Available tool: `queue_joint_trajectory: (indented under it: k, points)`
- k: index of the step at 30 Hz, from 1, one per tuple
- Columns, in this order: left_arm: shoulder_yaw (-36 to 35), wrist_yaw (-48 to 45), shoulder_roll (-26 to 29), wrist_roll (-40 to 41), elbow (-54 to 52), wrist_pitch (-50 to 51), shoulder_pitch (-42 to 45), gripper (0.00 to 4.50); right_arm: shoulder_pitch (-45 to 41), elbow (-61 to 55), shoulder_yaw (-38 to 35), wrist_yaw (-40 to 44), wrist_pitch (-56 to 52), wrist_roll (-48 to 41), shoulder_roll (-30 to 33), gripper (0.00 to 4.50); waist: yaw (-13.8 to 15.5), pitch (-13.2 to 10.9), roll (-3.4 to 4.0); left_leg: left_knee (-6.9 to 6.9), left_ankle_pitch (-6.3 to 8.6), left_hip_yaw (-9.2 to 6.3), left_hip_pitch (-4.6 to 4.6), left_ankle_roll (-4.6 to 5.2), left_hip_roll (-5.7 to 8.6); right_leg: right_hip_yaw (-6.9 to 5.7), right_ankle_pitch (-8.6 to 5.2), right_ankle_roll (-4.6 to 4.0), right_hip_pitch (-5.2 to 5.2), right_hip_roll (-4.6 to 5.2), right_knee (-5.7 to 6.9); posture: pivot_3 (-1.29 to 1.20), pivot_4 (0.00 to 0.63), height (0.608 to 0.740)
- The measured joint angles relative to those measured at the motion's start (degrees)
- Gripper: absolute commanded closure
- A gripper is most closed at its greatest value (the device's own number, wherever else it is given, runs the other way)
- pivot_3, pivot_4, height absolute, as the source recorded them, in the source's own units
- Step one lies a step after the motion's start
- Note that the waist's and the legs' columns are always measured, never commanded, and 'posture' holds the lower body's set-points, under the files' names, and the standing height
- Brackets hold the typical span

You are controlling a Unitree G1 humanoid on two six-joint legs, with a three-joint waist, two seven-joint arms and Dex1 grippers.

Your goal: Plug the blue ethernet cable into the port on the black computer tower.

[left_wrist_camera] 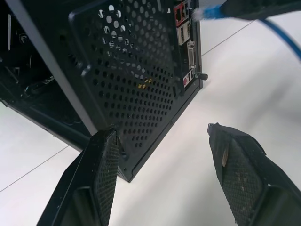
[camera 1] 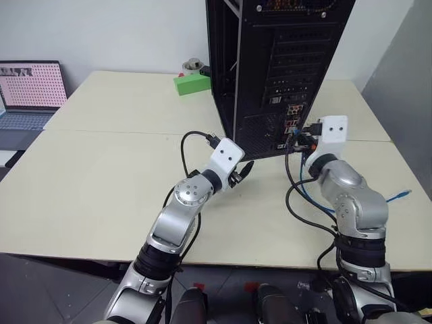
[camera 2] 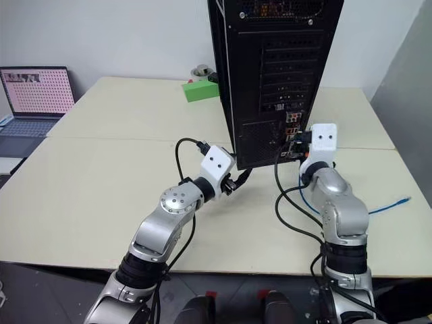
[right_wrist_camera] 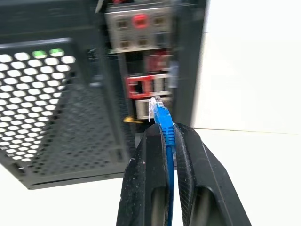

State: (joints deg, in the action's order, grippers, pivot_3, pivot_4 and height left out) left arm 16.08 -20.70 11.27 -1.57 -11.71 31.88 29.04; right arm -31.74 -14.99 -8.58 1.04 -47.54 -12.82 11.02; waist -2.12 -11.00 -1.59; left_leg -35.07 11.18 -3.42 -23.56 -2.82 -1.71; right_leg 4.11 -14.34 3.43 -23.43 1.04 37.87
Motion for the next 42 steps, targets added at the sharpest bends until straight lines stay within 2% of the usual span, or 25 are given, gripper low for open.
queue_joint_trajectory:
  k: [15,42]
  points:
    - [0.00,0.04,-0.21,-1.55,0.07,-0.99,-0.01,1.43,-2.73,2.33,-0.09,0.11,0.21,0.04,-2.29,4.50,-0.12,0.00,0.00,0.00,0.00,0.00,0.00,0.00,0.00,0.01,0.00,0.00,-0.01,0.00,0.00,0.00,0.150,0.740]
    - [0.00,0.06,-0.38,-1.89,0.13,-1.00,-0.10,1.43,-4.86,7.73,1.67,0.39,3.88,0.60,-2.31,4.50,-0.35,0.00,0.01,0.01,0.00,0.01,-0.02,0.00,0.00,0.01,0.00,0.01,-0.03,0.00,-0.01,0.00,0.150,0.740]
